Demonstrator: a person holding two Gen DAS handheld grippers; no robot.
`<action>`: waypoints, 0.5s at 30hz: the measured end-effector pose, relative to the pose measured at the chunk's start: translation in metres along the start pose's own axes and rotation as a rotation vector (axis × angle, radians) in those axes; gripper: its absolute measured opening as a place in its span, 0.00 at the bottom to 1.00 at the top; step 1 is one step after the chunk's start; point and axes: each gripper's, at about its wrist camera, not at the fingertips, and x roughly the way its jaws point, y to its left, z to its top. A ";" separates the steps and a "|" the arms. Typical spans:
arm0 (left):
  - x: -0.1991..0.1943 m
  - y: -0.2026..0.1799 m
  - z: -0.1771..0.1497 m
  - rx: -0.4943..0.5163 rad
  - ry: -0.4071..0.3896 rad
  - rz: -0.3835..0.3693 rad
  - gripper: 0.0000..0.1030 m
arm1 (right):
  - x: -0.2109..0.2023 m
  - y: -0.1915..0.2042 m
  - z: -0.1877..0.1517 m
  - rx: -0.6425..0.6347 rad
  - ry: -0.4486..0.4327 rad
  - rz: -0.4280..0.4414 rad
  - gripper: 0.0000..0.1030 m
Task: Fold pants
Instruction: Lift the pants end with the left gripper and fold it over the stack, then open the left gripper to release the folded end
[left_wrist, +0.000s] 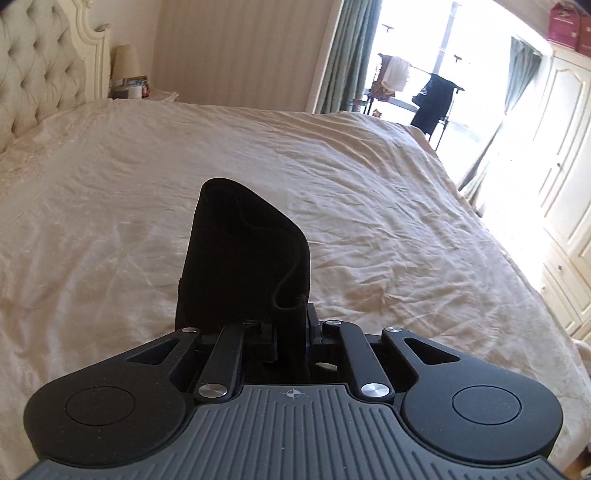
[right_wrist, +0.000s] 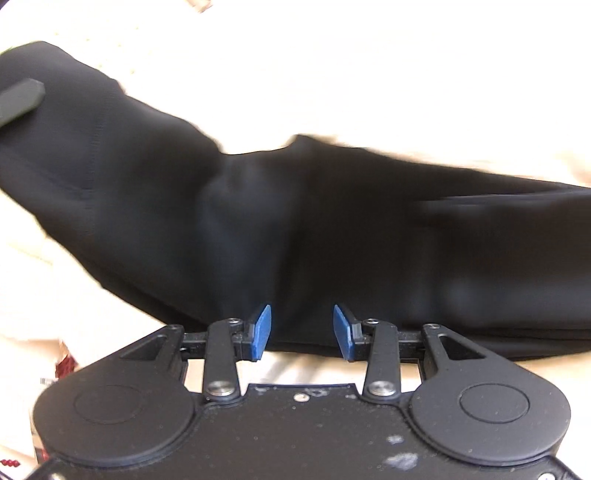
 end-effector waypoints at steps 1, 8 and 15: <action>0.010 -0.017 -0.003 0.019 0.010 -0.013 0.11 | -0.006 -0.019 0.000 0.020 -0.005 -0.021 0.40; 0.097 -0.107 -0.038 0.050 0.146 -0.122 0.12 | -0.056 -0.131 -0.001 0.142 -0.059 -0.153 0.40; 0.169 -0.160 -0.078 0.109 0.353 -0.185 0.18 | -0.091 -0.191 -0.009 0.201 -0.086 -0.203 0.38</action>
